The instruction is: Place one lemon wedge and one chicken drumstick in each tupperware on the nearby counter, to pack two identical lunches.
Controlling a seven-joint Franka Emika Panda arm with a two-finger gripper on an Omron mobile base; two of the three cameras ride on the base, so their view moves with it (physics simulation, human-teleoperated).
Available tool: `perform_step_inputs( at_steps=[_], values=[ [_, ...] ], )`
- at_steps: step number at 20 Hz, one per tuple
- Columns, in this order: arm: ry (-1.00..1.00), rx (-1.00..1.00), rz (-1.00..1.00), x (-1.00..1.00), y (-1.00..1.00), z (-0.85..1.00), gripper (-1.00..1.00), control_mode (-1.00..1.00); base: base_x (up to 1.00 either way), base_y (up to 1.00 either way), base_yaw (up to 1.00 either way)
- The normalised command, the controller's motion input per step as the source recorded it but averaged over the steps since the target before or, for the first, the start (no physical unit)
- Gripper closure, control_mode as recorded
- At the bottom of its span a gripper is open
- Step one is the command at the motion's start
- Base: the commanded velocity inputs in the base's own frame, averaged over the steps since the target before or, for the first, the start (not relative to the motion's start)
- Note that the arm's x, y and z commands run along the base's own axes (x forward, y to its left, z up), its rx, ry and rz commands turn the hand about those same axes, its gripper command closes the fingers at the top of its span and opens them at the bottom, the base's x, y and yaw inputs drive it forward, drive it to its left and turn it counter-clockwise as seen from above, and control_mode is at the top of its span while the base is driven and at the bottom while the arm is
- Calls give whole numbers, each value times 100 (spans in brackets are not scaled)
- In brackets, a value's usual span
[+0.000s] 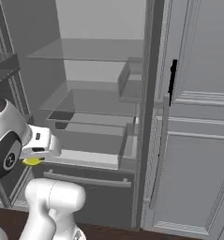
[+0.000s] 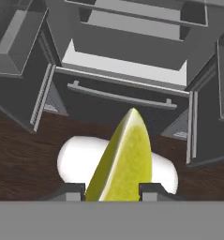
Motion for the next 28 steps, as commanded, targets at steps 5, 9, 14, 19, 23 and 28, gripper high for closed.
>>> perform_step_inputs(
  at_steps=[5,9,14,19,23,28],
  values=[
    [0,0,0,0,0,0,100,100,-83,37,39],
    [0,0,0,0,0,0,100,100,-55,47,52],
    [0,0,0,0,0,0,100,100,15,71,56],
    [0,0,0,0,0,0,100,100,55,94,51],
    [0,0,0,0,0,0,100,100,62,87,44],
    [0,0,0,0,0,0,100,100,97,11,16]
  ],
)
